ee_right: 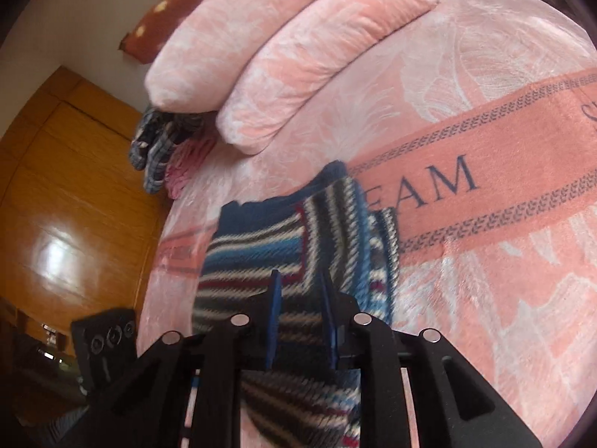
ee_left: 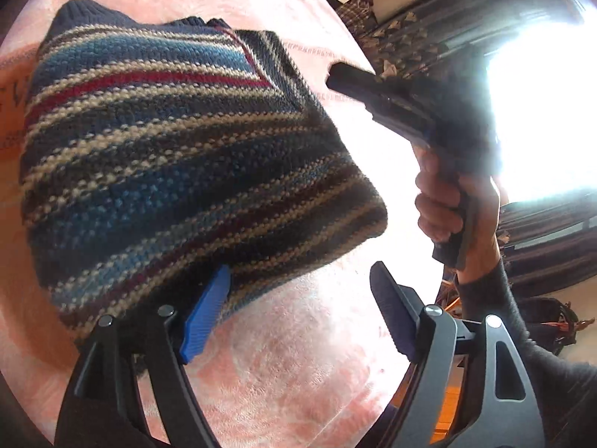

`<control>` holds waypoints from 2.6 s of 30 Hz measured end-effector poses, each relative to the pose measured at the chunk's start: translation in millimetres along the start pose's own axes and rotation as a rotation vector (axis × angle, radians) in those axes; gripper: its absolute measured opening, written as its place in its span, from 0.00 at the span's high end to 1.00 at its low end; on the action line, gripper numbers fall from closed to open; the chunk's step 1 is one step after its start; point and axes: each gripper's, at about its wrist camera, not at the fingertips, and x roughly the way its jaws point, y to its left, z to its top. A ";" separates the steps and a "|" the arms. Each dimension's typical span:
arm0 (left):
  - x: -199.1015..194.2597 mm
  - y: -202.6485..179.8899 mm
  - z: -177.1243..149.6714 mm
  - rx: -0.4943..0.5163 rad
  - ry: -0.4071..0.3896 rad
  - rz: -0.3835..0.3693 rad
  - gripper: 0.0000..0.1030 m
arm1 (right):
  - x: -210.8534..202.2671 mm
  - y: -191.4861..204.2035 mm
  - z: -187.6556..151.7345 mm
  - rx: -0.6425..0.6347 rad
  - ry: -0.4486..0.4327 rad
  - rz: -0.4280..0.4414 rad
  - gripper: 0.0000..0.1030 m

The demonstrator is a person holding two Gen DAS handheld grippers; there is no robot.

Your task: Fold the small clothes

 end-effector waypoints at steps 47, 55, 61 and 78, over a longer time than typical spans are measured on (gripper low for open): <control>14.1 145.2 1.7 -0.304 -0.100 -0.318 0.10 | 143.9 -65.2 71.3 0.189 0.387 0.191 0.39; 9.3 144.7 10.1 -0.355 -0.027 -0.287 0.61 | 125.7 -55.1 64.4 0.183 0.324 0.170 0.60; -3.6 126.3 17.1 -0.328 -0.031 -0.274 0.65 | 113.0 -25.2 62.9 0.156 0.303 0.179 0.61; -119.2 153.9 -109.0 -0.387 -0.078 -0.191 0.65 | 173.7 140.6 -47.7 0.120 0.436 0.289 0.61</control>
